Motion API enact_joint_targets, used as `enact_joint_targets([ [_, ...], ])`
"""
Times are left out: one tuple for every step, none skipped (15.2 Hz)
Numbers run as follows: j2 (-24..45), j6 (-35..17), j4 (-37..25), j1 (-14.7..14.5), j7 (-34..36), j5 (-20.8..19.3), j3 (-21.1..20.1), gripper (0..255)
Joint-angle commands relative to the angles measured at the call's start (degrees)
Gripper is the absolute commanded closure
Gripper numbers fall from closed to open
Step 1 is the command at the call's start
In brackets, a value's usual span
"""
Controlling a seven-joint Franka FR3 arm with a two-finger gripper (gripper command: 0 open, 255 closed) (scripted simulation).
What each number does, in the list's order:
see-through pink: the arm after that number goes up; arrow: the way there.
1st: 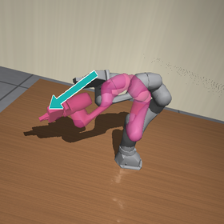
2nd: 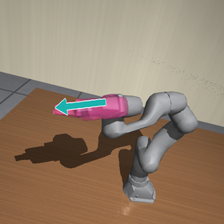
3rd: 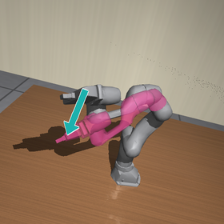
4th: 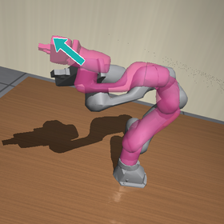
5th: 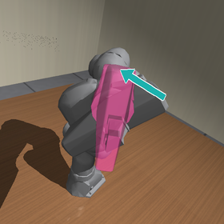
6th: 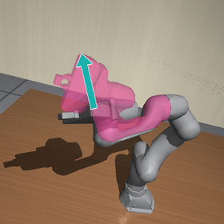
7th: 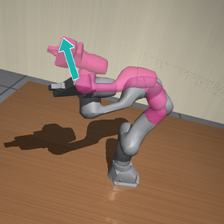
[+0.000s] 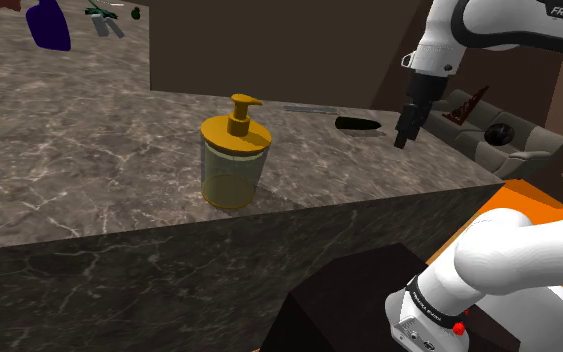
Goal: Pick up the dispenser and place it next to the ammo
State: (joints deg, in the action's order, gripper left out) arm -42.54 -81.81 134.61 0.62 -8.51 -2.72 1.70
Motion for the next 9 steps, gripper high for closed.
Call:
enact_joint_targets([
  [0.0,0.0,0.0,0.0,0.0,0.0,0.0,0],
  [0.68,-0.15,-0.71,-0.47,1.3,1.01,-1.14,0],
  [1.42,-0.32,-1.48,-0.92,2.59,1.98,-2.27,0],
  [2.22,-0.5,-2.31,-1.36,3.88,2.9,-3.39,0],
  [3.07,-0.69,-3.19,-1.77,5.16,3.79,-4.5,0],
  [3.97,-0.88,-4.13,-2.18,6.44,4.62,-5.59,0],
  [4.92,-1.08,-5.14,-2.55,7.72,5.41,-6.68,0],
  [5.91,-1.29,-6.19,-2.91,8.99,6.16,-7.76,0],
  [6.96,-1.49,-7.31,-3.25,10.26,6.84,-8.83,0],
])
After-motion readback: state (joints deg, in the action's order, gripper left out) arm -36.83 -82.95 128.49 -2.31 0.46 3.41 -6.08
